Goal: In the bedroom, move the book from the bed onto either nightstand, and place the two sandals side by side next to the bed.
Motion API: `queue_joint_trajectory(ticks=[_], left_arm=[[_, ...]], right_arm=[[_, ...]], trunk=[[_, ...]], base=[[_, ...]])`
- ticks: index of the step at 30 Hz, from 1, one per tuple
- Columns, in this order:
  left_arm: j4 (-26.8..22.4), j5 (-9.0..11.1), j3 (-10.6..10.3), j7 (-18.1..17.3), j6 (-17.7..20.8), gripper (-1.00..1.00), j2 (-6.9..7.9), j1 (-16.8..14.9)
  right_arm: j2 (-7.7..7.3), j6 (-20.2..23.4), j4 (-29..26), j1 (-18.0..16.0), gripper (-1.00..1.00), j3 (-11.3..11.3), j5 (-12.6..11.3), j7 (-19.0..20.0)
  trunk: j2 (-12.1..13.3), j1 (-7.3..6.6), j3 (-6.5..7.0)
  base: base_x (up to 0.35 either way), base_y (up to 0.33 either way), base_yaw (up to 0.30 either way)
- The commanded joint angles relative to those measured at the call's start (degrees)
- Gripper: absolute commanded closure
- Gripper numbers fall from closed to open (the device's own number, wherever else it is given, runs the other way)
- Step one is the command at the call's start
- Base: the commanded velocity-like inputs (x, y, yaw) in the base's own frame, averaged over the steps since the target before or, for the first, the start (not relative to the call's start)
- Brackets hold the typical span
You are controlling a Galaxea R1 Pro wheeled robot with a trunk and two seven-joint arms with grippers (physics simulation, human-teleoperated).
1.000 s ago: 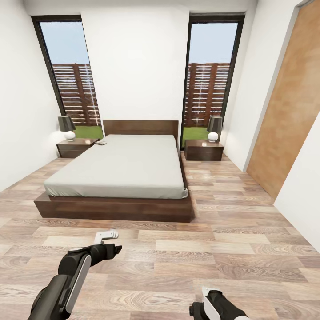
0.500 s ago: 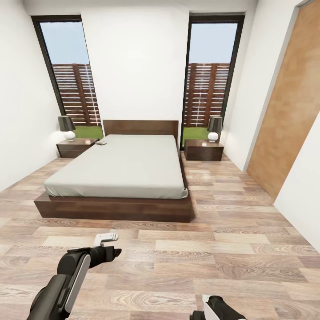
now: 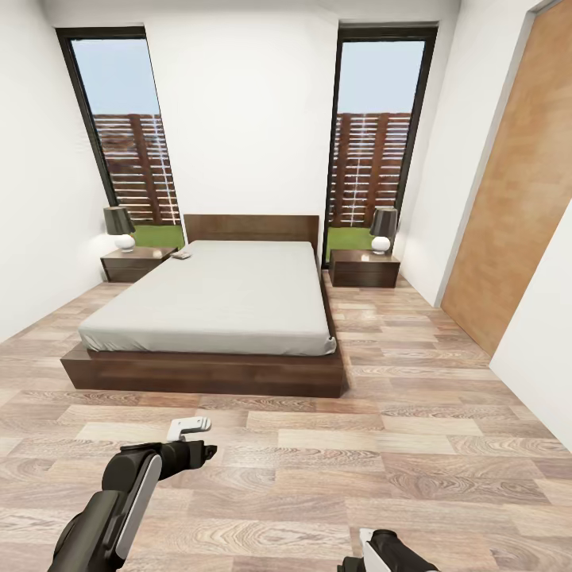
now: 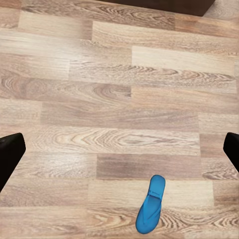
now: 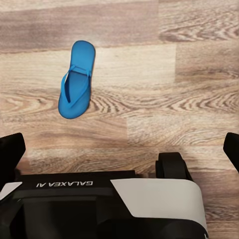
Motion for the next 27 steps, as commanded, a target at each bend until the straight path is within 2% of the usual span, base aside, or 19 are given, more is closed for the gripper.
queue_joint_trajectory(ticks=[1, 8, 13, 19, 27], left_arm=[[-0.05, 0.17, 0.06, -0.12, 0.27, -1.00, 0.00, -0.04], [-0.12, 0.17, 0.07, -0.16, 0.28, -1.00, 0.02, -0.04], [-0.20, 0.20, 0.12, -0.18, 0.29, -1.00, 0.05, -0.04], [-0.26, 0.24, 0.19, -0.20, 0.29, -1.00, 0.07, -0.04], [-0.26, 0.19, -0.13, -0.20, 0.29, -1.00, 0.10, -0.04]], right_arm=[[0.05, 0.22, -0.15, 0.00, -1.00, -0.39, -0.29, -0.38], [0.19, 0.24, -0.88, -0.09, -1.00, -0.24, -0.16, -0.66], [0.76, 0.90, -2.92, -1.50, -1.00, -0.20, -0.28, -0.77], [1.23, 6.06, -5.25, -4.83, -1.00, -0.29, -0.41, -0.71], [1.44, 8.49, -6.49, -8.58, -1.00, -0.47, -0.52, -0.73]], trunk=[[-0.03, 0.00, -0.06], [-0.03, 0.00, -0.06], [-0.03, 0.00, -0.06], [-0.03, 0.00, -0.06], [-0.03, 0.00, -0.06]], base=[[0.000, 0.000, 0.000], [0.000, 0.000, 0.000], [0.000, 0.000, 0.000], [0.000, 0.000, 0.000], [0.000, 0.000, 0.000]])
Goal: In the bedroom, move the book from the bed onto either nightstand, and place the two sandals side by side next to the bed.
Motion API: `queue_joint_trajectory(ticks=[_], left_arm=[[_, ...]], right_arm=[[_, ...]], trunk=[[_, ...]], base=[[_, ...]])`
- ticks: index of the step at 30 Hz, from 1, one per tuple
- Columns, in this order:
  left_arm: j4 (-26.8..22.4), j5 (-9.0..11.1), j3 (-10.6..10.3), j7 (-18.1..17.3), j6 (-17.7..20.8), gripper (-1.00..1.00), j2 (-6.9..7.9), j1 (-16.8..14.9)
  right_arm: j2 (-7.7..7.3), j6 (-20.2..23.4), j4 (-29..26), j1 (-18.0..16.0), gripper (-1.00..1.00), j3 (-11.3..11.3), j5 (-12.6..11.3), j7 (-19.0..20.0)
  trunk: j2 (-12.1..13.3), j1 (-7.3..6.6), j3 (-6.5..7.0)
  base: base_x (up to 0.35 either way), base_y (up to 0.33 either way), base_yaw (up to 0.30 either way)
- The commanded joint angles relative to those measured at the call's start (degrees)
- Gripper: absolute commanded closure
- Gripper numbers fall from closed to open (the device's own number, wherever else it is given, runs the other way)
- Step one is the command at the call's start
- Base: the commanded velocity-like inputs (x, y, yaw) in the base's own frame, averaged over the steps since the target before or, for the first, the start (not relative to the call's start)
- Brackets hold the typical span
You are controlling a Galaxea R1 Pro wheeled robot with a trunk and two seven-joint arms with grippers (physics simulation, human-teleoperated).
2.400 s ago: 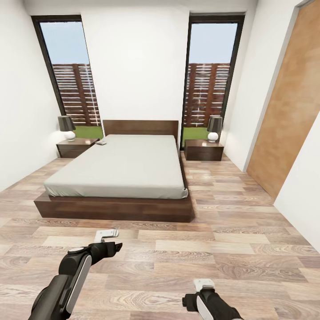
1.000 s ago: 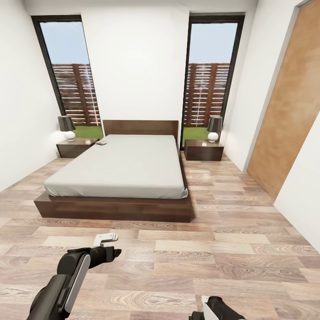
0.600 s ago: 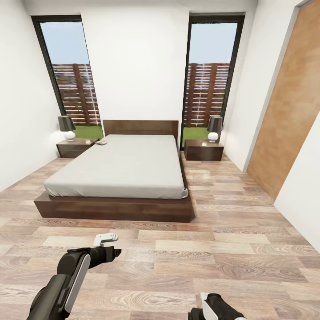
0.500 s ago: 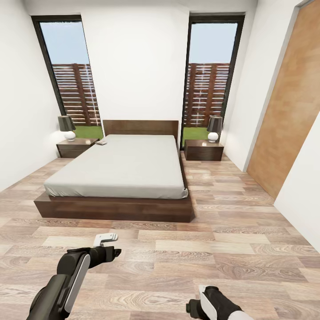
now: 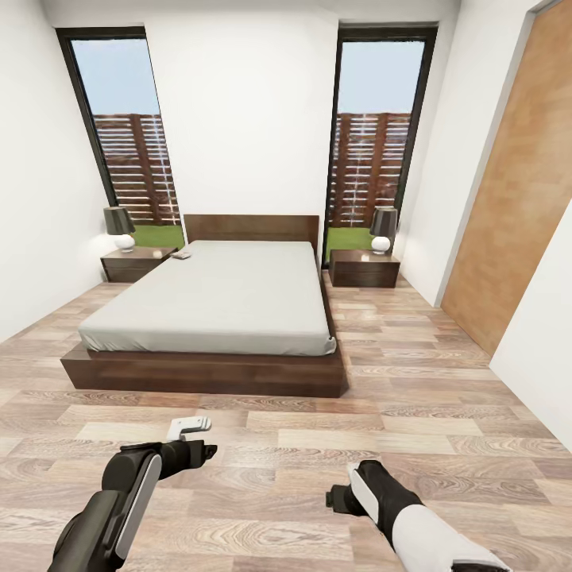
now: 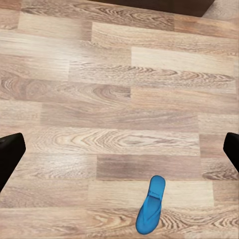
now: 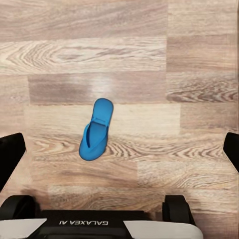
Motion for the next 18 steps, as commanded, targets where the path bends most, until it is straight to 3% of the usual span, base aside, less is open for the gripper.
queue_joint_trajectory(ticks=[1, 11, 18], left_arm=[[-0.06, 0.16, 0.05, -0.12, 0.29, -1.00, 0.02, -0.04], [-0.35, 0.15, 0.08, -0.12, 0.35, -1.00, 0.07, -0.11], [-0.40, 0.14, 0.04, -0.12, 0.36, -1.00, 0.07, -0.12]], right_arm=[[0.09, 0.32, -0.17, -0.36, -1.00, -0.47, -0.36, -0.40], [0.31, 0.40, -0.19, -1.53, -1.00, -0.52, -0.40, 0.10], [1.29, -1.11, -0.08, -1.66, -1.00, -0.44, -0.40, 0.43]], trunk=[[-0.03, 0.00, -0.06], [-0.03, 0.00, -0.06], [-0.03, 0.00, -0.06]], base=[[0.000, 0.000, 0.000], [0.000, 0.000, 0.000], [0.000, 0.000, 0.000]])
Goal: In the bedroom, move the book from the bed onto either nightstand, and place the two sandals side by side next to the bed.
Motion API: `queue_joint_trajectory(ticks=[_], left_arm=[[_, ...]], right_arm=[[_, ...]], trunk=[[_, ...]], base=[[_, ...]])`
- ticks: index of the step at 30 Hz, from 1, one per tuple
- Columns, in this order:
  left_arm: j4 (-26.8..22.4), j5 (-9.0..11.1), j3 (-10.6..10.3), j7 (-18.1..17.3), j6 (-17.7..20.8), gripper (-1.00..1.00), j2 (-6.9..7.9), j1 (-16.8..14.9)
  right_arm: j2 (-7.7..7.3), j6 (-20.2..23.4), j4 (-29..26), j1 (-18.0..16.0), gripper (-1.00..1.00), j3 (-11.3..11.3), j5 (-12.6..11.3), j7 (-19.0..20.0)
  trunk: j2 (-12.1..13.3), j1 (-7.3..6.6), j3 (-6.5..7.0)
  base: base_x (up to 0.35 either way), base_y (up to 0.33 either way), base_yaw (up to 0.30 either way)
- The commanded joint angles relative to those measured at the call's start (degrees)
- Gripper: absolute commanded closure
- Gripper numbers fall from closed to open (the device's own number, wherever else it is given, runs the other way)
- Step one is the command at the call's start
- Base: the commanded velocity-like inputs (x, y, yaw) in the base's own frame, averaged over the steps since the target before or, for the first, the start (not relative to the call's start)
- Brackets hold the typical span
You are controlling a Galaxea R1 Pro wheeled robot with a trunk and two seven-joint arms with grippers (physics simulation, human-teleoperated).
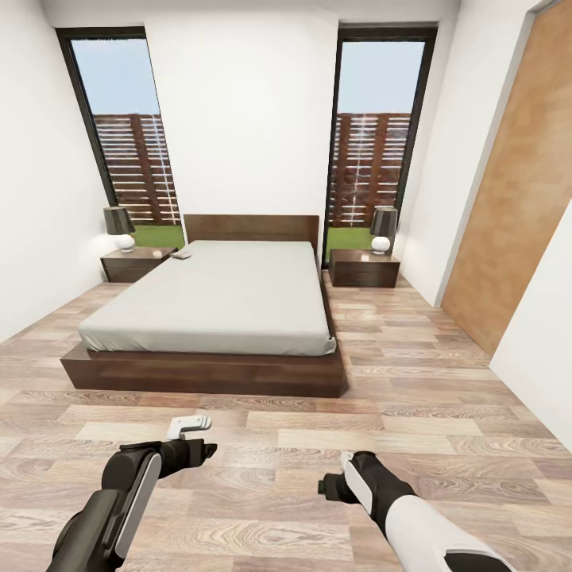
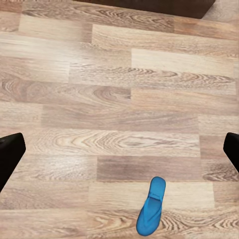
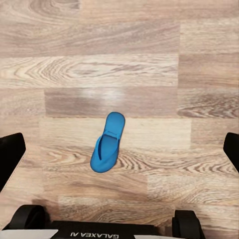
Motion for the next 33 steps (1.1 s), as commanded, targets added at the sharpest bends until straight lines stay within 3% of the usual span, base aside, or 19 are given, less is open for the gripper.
queue_joint_trajectory(ticks=[1, 33], left_arm=[[-0.05, 0.17, 0.04, -0.11, 0.27, -1.00, 0.00, -0.04], [-0.05, 0.17, -0.01, -0.16, 0.19, -1.00, 0.01, -0.04]], right_arm=[[0.37, -1.30, 0.14, -0.05, -1.00, -0.44, -0.36, -0.22], [0.42, -3.71, 0.57, 0.08, -1.00, -0.51, -0.35, 2.83]], trunk=[[-0.03, 0.00, -0.06], [-0.03, 0.00, -0.06]], base=[[0.000, 0.000, -0.034], [0.000, 0.000, -0.012]])
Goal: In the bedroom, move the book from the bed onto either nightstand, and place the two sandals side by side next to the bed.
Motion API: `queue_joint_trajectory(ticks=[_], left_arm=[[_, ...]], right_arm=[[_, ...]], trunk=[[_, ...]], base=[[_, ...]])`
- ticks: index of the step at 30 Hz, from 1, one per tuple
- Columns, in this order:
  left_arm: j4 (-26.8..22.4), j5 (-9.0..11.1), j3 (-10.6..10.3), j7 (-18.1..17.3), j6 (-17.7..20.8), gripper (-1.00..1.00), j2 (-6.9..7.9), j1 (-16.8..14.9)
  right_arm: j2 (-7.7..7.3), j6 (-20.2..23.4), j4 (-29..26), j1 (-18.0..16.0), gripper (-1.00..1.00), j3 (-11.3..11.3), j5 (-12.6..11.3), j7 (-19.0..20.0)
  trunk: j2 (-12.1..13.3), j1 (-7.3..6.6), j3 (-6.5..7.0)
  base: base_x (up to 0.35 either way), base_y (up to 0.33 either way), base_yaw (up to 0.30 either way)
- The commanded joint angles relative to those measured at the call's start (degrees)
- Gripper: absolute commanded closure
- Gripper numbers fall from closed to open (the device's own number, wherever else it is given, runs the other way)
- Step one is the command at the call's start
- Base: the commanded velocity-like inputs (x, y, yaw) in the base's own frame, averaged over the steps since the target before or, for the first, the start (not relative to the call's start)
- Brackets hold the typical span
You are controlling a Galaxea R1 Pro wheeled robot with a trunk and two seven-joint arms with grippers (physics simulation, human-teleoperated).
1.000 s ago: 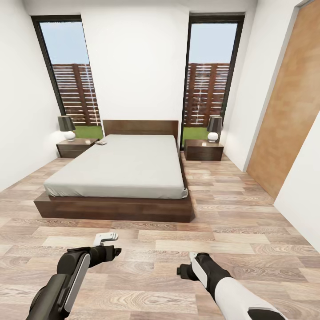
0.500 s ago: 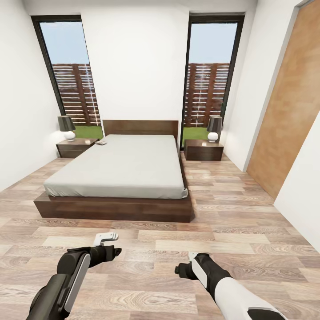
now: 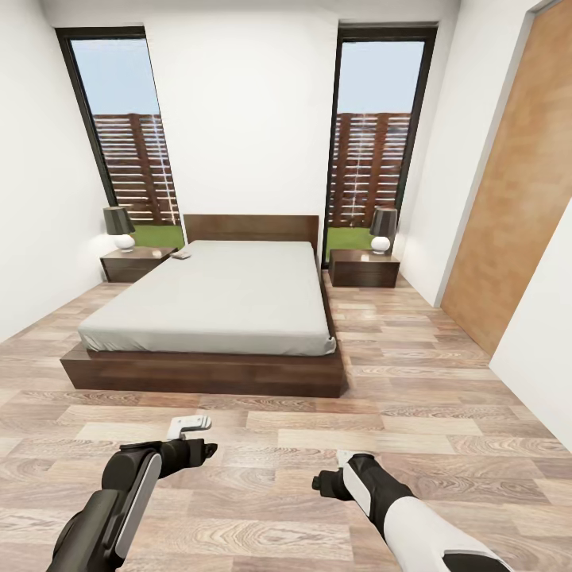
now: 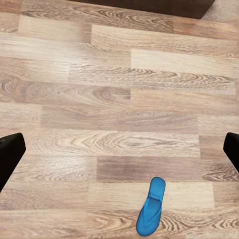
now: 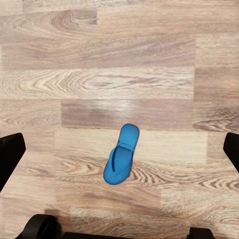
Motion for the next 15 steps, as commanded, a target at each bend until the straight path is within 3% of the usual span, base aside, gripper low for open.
queue_joint_trajectory(ticks=[1, 15], left_arm=[[-0.04, 0.17, 0.07, -0.10, 0.27, -1.00, 0.00, -0.04], [-2.00, 0.17, 0.23, -0.14, 0.37, -1.00, 0.07, -0.13]], right_arm=[[0.06, 0.23, -0.10, -0.01, -1.00, -0.43, -0.34, -0.27], [0.09, -1.81, 0.02, 0.10, -1.00, -0.40, -0.31, -0.25]], trunk=[[-0.03, 0.00, -0.06], [-0.03, 0.00, -0.06]], base=[[0.000, 0.000, -0.003], [0.000, 0.000, -0.001]])
